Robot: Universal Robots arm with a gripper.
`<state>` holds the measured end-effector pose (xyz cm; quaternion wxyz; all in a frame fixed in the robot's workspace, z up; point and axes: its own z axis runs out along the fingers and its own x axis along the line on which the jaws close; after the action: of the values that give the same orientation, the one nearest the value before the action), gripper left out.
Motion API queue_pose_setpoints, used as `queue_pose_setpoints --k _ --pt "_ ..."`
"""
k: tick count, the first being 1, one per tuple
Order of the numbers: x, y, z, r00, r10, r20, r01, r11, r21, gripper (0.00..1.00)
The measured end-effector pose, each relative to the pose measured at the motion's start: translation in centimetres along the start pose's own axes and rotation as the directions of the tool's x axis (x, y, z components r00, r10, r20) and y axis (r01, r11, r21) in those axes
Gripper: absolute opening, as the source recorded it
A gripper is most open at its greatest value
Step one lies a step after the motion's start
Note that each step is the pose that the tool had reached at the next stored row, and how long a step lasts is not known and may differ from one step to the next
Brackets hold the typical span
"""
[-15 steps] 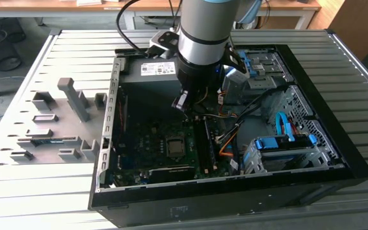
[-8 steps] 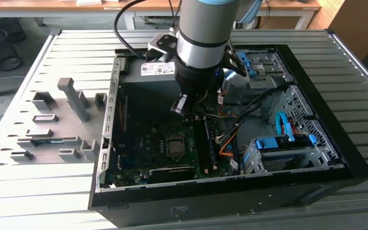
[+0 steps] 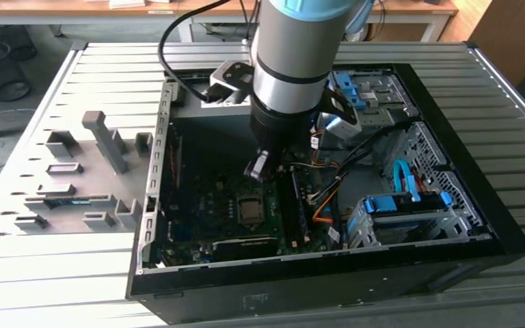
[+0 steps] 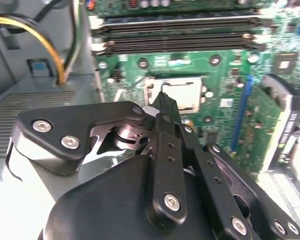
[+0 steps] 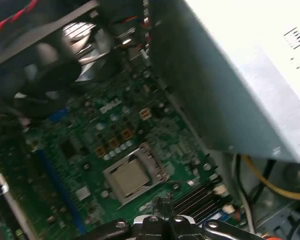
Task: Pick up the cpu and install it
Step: 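Close the cpu cover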
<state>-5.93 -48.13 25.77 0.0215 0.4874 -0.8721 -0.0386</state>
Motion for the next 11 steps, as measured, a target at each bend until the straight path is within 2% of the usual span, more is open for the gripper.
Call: queue_pose_setpoints --k 2,11 --pt "0.34 -0.21 -0.01 1.0 0.0 -0.0003 0.0 1.0 0.0002 0.1" --pt "0.43 -0.27 -0.01 1.0 0.0 -0.0001 0.0 1.0 0.0001 0.1"
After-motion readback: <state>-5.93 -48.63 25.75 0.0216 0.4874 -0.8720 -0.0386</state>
